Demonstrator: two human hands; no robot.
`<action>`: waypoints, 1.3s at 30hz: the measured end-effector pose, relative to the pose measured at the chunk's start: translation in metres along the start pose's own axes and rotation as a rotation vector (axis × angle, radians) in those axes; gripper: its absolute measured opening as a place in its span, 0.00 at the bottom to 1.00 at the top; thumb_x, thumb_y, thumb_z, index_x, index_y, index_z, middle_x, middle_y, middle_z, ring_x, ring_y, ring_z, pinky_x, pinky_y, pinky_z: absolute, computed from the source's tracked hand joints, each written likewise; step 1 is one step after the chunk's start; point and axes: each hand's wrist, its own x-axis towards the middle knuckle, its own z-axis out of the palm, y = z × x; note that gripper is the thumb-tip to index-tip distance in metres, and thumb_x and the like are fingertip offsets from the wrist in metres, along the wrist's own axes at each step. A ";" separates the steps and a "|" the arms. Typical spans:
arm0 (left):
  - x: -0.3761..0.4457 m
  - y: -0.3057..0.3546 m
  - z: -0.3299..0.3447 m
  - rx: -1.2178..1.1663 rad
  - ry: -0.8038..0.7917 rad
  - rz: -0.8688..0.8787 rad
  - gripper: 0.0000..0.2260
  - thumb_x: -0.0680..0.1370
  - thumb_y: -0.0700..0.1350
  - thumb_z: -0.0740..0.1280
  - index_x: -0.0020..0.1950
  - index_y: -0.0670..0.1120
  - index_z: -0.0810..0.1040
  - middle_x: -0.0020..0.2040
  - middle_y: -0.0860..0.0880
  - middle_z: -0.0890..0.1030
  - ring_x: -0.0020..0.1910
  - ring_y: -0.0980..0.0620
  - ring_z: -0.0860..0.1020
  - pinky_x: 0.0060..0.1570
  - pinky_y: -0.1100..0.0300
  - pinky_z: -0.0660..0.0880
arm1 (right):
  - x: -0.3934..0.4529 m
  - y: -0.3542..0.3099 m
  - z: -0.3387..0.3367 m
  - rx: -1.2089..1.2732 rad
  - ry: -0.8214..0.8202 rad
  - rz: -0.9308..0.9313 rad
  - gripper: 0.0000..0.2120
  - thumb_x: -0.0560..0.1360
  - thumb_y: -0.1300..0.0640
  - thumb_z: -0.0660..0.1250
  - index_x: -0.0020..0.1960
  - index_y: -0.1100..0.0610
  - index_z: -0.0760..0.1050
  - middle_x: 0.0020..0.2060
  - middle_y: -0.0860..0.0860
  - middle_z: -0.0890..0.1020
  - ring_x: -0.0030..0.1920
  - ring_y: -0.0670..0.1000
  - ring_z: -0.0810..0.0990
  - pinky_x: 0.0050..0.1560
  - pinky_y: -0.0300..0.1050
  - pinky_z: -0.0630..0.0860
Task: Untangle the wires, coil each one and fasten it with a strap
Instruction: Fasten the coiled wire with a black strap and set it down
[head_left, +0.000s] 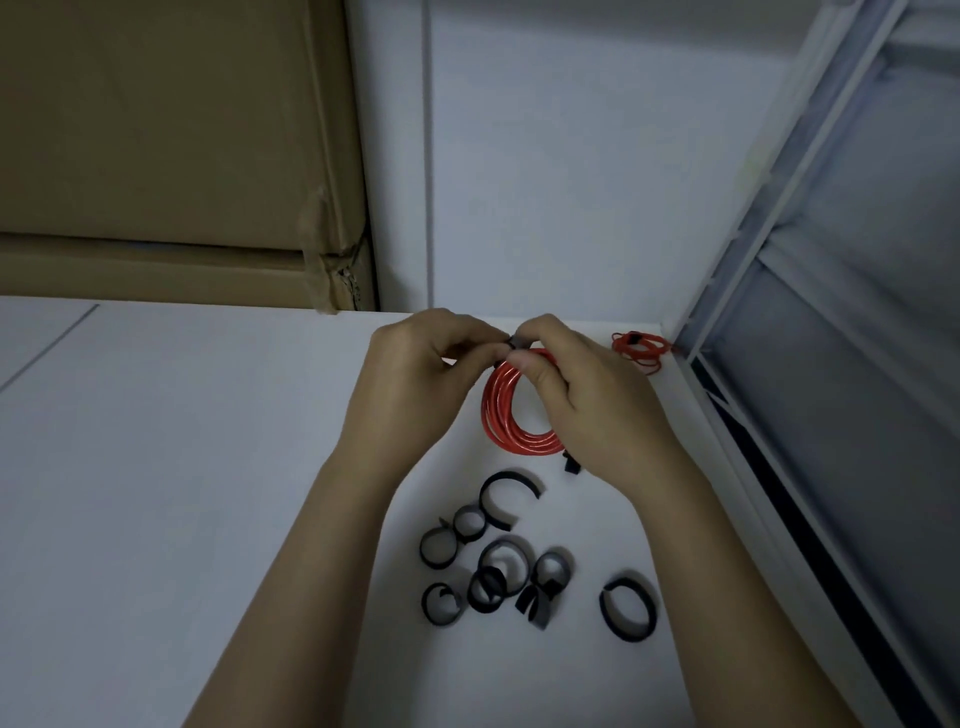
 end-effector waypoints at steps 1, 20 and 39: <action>0.001 0.000 0.000 -0.119 -0.023 -0.105 0.05 0.75 0.39 0.71 0.46 0.48 0.85 0.40 0.53 0.84 0.41 0.57 0.82 0.39 0.62 0.79 | 0.000 0.000 0.000 0.031 0.001 0.000 0.08 0.81 0.46 0.55 0.54 0.47 0.70 0.32 0.38 0.72 0.33 0.39 0.71 0.31 0.35 0.60; 0.002 0.005 0.002 -0.639 0.034 -0.408 0.07 0.81 0.36 0.60 0.51 0.44 0.77 0.36 0.49 0.84 0.36 0.55 0.82 0.39 0.64 0.78 | 0.003 0.008 0.011 0.330 0.065 -0.083 0.04 0.80 0.49 0.56 0.51 0.44 0.70 0.32 0.39 0.72 0.31 0.44 0.70 0.31 0.35 0.64; 0.001 0.003 0.006 -0.152 0.182 -0.266 0.14 0.74 0.36 0.70 0.59 0.44 0.76 0.36 0.60 0.82 0.41 0.68 0.79 0.42 0.76 0.71 | 0.002 0.010 -0.007 0.373 0.079 -0.052 0.08 0.79 0.50 0.58 0.50 0.49 0.76 0.40 0.40 0.79 0.41 0.44 0.78 0.42 0.36 0.72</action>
